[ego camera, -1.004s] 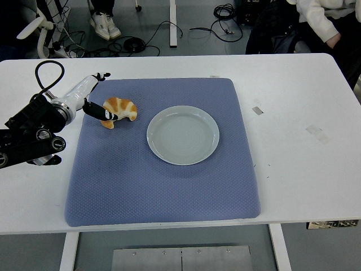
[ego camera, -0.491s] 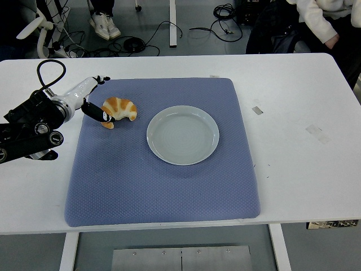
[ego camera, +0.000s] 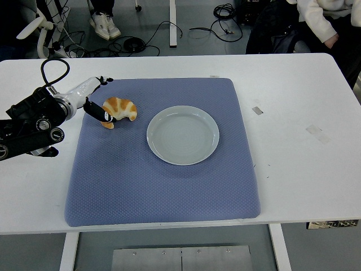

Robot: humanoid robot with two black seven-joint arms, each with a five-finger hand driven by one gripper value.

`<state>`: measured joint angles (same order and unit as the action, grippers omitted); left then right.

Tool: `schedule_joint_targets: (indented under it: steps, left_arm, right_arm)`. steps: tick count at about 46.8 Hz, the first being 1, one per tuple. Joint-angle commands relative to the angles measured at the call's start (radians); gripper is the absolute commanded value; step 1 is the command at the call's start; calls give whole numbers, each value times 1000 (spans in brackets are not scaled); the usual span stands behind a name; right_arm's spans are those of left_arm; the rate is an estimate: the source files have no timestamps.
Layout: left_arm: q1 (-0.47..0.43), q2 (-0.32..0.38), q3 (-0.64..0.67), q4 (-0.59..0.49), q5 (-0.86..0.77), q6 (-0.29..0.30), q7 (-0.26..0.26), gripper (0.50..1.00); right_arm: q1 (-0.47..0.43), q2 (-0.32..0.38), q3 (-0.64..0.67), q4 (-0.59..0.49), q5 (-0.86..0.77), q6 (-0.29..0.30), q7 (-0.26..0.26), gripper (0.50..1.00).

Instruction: Place the bread on the plate

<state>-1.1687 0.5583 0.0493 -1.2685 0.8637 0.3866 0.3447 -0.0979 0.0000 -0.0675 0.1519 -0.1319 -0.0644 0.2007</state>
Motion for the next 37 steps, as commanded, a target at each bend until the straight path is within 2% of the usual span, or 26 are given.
schedule_joint_targets:
  steps: [1,18,37]
  left_arm:
    - [-3,0,1,0,3,0,2,961]
    - [-3,-34,6,67,6,-29,2,957]
    - [1,-84,-2,81,32,-29,4,890]
  right_arm:
    - [0,0,0,0,0,0,0,1000]
    - [0,0,0,0,0,0,-1,1000]
    - [1,0,0,0,0,0,-1,1000]
